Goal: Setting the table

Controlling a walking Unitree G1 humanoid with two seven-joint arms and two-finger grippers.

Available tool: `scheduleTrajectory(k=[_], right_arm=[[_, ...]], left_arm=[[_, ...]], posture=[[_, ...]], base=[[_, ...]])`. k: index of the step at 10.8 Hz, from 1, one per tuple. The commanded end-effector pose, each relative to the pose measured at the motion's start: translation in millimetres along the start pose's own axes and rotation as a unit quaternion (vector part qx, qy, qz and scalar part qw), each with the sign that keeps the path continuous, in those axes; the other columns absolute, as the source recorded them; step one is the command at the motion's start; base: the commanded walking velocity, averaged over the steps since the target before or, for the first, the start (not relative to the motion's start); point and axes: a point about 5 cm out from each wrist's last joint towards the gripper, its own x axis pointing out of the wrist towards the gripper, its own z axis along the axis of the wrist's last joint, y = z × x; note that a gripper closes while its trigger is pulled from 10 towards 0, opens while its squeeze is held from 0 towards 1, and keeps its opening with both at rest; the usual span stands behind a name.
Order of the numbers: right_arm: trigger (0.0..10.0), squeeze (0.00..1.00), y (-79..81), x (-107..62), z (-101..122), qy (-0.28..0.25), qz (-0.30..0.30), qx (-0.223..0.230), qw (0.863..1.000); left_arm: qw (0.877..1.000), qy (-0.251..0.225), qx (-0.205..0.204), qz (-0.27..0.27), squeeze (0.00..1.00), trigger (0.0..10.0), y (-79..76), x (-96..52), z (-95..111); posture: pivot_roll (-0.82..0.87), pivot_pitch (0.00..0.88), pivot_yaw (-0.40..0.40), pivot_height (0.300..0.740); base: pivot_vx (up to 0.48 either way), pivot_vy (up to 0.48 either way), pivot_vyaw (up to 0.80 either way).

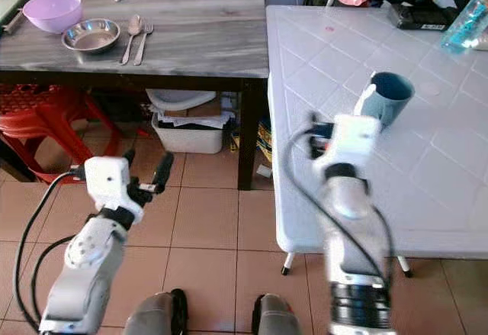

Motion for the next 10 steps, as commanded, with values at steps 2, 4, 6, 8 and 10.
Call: scheduleTrajectory(k=[2,4,6,8,10], right_arm=[[10.0,0.00,-5.2,6.2,-2.1,0.013,-0.015,0.005,1.000],[10.0,0.00,-4.2,9.4,0.3,0.005,-0.015,0.004,1.000],[10.0,0.00,-0.9,8.4,-0.7,0.004,-0.005,-0.001,1.000],[10.0,0.00,0.7,8.0,-0.1,0.002,-0.001,0.000,1.000],[10.0,0.00,-1.3,12.1,4.1,-0.008,-0.005,-0.002,1.000]], left_arm=[[1.000,-0.002,-0.001,-0.015,0.00,10.0,-1.8,-4.9,3.3],[1.000,-0.002,0.000,-0.014,0.00,10.0,-0.9,-5.2,5.1],[1.000,0.000,0.002,-0.007,0.00,10.0,-0.7,-5.8,5.3],[1.000,-0.001,0.000,-0.007,0.00,10.0,-1.3,-5.2,5.7],[1.000,0.002,-0.002,-0.009,0.00,10.0,-2.1,-6.8,5.4]], posture=[[-0.02,0.210,0.008,0.740],[-0.02,0.214,0.008,0.740],[-0.02,0.214,0.005,0.740],[-0.02,0.218,0.004,0.740],[-0.02,0.236,0.007,0.740]], base=[[0.000,-0.122,-0.67],[0.000,-0.122,-0.40],[0.000,0.000,0.00],[0.000,0.000,0.00],[0.000,0.000,0.00]])
